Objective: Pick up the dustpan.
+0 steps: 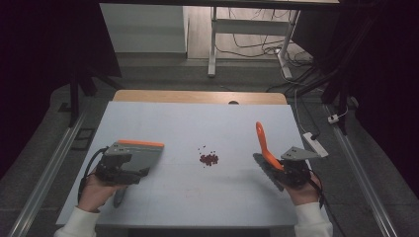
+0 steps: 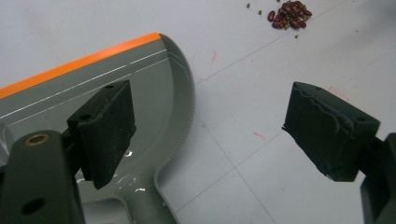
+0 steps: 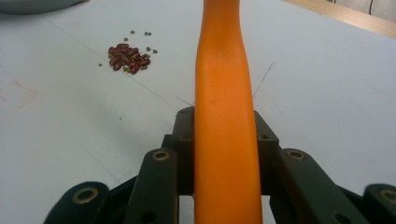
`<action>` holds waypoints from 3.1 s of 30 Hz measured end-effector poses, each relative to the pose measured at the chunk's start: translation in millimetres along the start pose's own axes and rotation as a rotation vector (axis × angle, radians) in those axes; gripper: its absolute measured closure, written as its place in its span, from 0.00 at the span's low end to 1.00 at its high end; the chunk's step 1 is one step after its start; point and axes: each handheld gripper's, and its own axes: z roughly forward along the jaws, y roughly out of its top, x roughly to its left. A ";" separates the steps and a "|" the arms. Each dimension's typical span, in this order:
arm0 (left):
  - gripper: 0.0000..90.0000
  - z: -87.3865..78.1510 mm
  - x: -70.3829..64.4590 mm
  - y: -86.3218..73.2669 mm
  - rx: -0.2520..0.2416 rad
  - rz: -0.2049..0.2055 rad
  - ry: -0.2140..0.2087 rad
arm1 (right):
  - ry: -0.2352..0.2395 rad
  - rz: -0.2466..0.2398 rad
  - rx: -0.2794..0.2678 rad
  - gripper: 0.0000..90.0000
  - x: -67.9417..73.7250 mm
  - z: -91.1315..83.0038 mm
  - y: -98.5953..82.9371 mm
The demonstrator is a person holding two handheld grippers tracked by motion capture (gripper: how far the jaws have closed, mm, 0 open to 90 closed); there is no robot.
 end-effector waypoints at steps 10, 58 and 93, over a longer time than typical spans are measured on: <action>0.18 -0.2 7.7 -4.8 0.049 -0.057 0.038 | 0.001 -0.006 0.023 0.78 0.1 4.2 -2.5; 0.24 34.0 36.6 -52.3 0.275 -0.322 0.063 | -0.015 0.007 0.042 0.78 1.3 8.8 -7.0; 0.68 30.0 48.4 -58.2 0.136 -0.385 0.014 | -0.015 0.013 0.046 0.78 1.9 9.7 -6.8</action>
